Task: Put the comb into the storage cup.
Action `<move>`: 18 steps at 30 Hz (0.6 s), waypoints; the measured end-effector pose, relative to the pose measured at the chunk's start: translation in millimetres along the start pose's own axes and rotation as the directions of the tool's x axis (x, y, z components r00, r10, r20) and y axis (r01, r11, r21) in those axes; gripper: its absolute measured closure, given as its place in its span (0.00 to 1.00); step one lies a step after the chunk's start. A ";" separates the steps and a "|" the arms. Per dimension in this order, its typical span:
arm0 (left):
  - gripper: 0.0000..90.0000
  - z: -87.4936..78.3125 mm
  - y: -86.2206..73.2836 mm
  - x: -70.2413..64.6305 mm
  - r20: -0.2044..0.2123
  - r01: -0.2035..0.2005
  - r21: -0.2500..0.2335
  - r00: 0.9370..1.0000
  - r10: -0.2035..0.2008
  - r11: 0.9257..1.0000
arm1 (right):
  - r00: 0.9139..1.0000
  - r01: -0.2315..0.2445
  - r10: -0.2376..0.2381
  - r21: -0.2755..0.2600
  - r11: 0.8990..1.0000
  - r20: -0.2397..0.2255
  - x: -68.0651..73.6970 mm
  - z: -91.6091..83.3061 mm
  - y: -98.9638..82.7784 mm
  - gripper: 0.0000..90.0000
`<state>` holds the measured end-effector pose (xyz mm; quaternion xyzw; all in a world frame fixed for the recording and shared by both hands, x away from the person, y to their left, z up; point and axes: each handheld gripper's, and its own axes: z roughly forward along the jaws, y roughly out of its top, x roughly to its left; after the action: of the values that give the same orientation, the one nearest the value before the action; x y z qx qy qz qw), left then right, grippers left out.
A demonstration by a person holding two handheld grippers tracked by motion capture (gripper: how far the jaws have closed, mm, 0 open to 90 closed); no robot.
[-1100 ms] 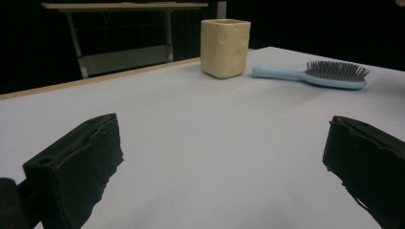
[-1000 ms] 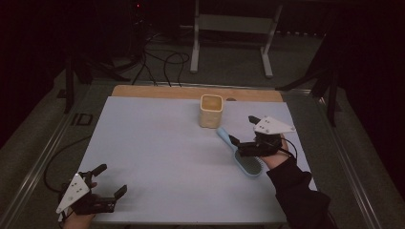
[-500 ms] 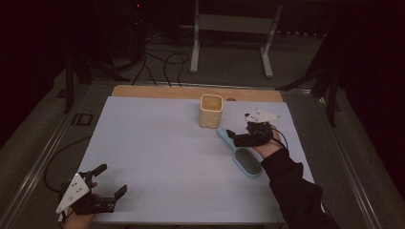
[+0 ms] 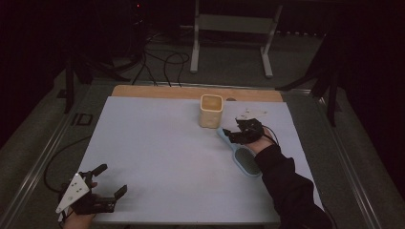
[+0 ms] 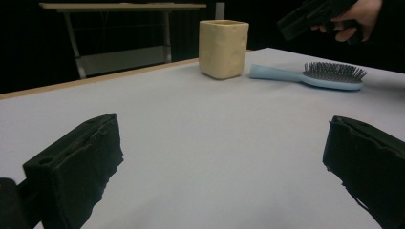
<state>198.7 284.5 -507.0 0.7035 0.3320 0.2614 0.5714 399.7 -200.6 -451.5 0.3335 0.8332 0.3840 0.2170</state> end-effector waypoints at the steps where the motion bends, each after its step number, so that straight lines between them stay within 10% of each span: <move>1: 0.00 0.0 -0.3 -0.1 -0.002 -0.002 0.001 1.000 0.002 1.000 | 1.000 -0.005 0.005 0.017 1.000 0.001 -1.2 5.6 -0.9 0.37; 11: 0.00 0.3 -0.5 0.4 0.004 0.004 0.002 1.000 -0.004 1.000 | 0.999 -0.010 0.007 0.099 0.995 0.034 -3.9 33.3 -5.2 0.56; 18: 0.00 0.2 -0.7 0.2 0.004 0.003 0.005 1.000 -0.003 1.000 | 0.992 -0.013 -0.007 0.161 0.987 0.123 -8.0 46.6 -6.2 0.87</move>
<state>198.9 284.6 -507.7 0.7048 0.3326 0.2584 0.5708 431.6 -186.4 -484.0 0.3744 0.8462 0.2941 0.2395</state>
